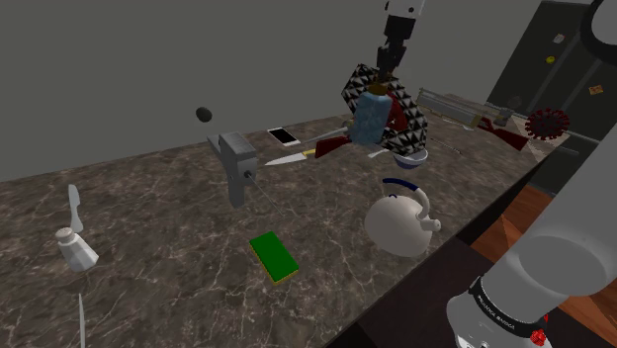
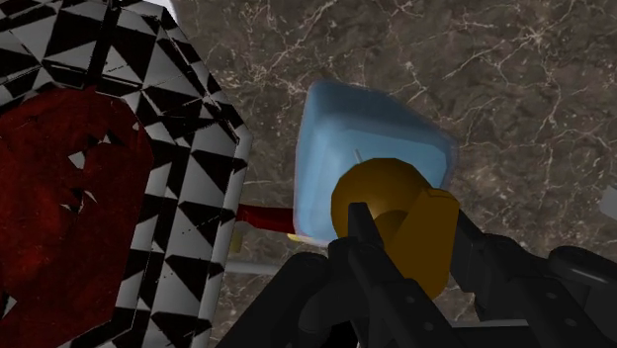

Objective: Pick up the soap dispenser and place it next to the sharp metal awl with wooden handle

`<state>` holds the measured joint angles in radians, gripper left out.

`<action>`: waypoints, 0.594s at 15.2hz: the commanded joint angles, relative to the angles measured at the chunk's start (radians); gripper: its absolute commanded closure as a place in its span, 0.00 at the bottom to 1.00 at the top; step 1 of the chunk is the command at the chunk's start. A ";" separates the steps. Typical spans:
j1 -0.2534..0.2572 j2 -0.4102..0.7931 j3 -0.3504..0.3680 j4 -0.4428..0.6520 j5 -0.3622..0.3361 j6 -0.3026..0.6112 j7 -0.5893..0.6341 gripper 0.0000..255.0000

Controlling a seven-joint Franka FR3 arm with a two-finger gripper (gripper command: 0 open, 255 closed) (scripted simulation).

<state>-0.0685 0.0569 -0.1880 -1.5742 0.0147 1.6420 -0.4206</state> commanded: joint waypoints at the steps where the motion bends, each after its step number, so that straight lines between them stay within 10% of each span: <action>1: 0.000 -0.006 0.000 -0.034 -0.001 0.028 -0.001 1.00; 9: 0.001 -0.016 0.001 -0.154 -0.003 0.139 0.000 1.00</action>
<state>-0.0677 0.0409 -0.1876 -1.7145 0.0120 1.7666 -0.4210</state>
